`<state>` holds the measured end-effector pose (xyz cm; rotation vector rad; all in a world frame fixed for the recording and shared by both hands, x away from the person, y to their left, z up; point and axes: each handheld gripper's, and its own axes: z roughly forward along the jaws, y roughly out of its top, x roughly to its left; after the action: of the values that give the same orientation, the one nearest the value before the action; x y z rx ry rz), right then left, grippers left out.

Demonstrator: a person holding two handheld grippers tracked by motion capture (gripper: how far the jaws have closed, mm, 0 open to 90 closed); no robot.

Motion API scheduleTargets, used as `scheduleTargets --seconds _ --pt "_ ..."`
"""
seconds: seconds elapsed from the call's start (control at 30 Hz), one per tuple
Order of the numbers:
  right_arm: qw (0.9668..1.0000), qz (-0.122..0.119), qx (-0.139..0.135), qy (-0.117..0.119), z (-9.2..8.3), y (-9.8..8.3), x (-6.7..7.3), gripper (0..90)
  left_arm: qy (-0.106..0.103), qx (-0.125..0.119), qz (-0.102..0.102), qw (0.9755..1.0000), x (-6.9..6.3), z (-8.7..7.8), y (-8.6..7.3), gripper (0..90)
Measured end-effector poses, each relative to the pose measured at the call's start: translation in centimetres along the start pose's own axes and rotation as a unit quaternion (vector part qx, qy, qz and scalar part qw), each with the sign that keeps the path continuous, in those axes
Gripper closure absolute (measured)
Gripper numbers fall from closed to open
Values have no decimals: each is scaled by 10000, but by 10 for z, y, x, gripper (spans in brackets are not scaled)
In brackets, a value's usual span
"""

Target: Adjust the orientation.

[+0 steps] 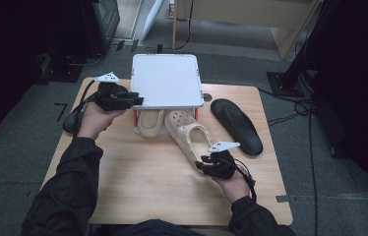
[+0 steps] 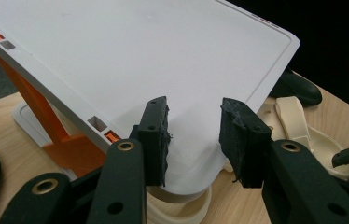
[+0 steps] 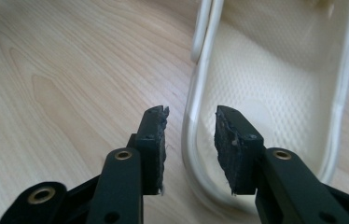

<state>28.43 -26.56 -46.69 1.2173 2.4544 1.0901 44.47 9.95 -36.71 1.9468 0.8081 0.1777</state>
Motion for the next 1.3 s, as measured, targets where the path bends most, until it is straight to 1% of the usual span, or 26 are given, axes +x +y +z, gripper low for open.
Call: scheduleTargets --seconds 0.03,0.07,0.1,0.13,0.17,0.2,0.27,0.3,0.37,0.47,0.67,0.77,0.83,0.93,1.0,1.1,1.17,1.27,1.3 --pt "10000 -16 63 -53 5 3 0 698 0 -1 -1 10000 0 0 0 626" --pt "10000 -16 63 -53 5 3 0 698 0 -1 -1 10000 0 0 0 626" --pt "9999 -28 153 -66 10 4 0 717 -4 -6 -4 10000 0 0 0 626" --pt "9999 -28 153 -66 10 4 0 717 -4 -6 -4 10000 0 0 0 626" --pt "9997 -18 209 -97 13 4 1 724 -4 -1 -1 10000 0 0 0 626" --pt "9998 -53 130 -125 14 4 1 748 -16 -4 -7 10000 1 0 0 627" --pt "9997 -54 176 -188 15 6 3 772 -12 -4 -1 10000 1 0 0 629" --pt "9996 -13 193 -228 15 7 5 795 -9 -6 -1 10000 1 0 0 629" --pt "9994 14 194 -288 16 9 7 813 -1 -10 5 10000 0 0 0 629" --pt "9993 212 202 -239 17 13 10 818 -4 -19 4 10000 0 1 0 629" --pt "9989 445 154 -7 26 20 20 813 -2 -22 4 10000 0 1 0 629" --pt "9991 415 114 14 31 23 24 802 -7 -22 2 10000 0 1 0 630" --pt "9988 473 88 84 33 25 27 787 -7 -24 6 10000 0 1 0 631" --pt "9991 415 46 93 37 27 32 777 -6 -20 7 10000 0 1 0 631" --pt "9991 394 37 146 40 29 35 772 -1 -19 10 10000 0 1 0 631" --pt "9989 423 -6 211 45 34 38 766 2 -23 8 10000 -1 2 0 631" --pt "9985 477 -66 265 51 38 39 764 4 -22 14 10000 -1 2 0 631" --pt "9984 493 -113 250 54 41 38 762 1 -24 12 10000 0 2 0 631" --pt "9981 520 -122 293 55 42 37 762 -4 -25 11 10000 0 2 0 631"
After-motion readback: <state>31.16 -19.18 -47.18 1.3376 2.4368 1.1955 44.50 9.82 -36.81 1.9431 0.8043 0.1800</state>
